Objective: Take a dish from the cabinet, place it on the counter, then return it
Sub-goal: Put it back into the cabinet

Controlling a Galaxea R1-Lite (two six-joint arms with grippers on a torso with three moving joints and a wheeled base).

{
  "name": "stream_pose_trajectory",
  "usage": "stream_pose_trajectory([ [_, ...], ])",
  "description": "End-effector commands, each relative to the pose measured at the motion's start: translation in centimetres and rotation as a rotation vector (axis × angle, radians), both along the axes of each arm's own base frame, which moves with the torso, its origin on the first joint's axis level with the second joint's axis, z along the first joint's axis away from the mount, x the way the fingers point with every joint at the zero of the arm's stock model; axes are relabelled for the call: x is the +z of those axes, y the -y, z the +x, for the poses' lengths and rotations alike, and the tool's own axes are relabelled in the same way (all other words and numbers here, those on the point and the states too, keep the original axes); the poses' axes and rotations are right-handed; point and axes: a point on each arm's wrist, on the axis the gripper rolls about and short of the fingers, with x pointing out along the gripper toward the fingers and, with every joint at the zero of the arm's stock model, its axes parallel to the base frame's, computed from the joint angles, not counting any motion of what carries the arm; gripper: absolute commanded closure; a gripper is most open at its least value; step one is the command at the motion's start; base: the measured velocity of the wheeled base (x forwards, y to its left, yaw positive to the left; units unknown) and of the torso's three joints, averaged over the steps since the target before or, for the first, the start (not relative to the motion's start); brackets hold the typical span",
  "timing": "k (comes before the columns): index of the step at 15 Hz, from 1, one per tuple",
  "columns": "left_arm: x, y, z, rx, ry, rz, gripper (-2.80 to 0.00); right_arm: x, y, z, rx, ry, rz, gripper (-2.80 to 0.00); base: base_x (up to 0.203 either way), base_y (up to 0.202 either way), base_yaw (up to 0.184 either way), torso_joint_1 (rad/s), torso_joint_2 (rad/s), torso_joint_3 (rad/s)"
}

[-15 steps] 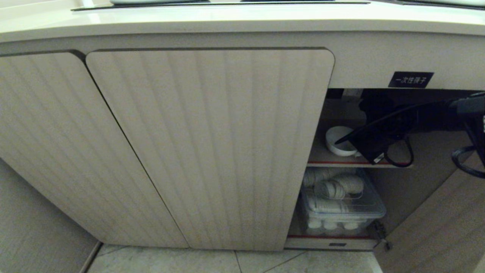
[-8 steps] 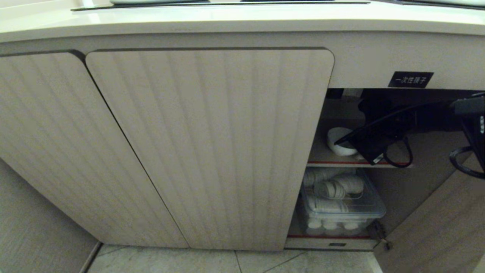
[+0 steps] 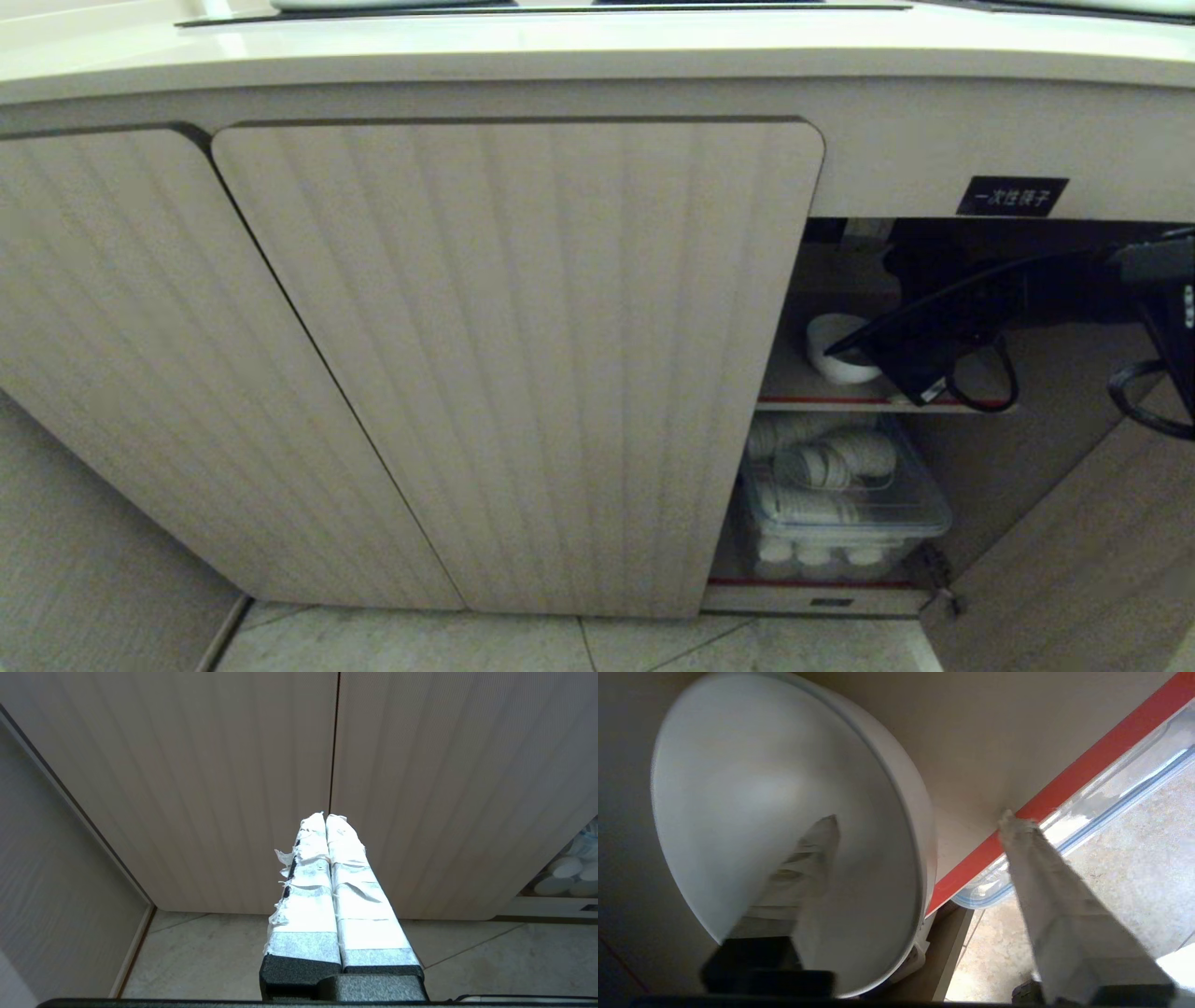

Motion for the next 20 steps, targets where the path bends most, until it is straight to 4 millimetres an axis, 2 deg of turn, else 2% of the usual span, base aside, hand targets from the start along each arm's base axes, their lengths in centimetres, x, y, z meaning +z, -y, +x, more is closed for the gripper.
stream_pose_trajectory([
  [1,-0.02,0.0,0.01,0.0,0.0,0.0,0.0,0.06,0.02,-0.04,-0.009,0.0,-0.007,-2.8,0.0,0.0,0.0,0.0,0.0,0.0],
  [20,0.0,0.0,0.0,0.0,0.001,0.0,0.0,0.27,0.3,-0.07,0.035,-0.009,-0.262,-2.8,0.0,0.0,0.0,0.0,0.0,0.0],
])
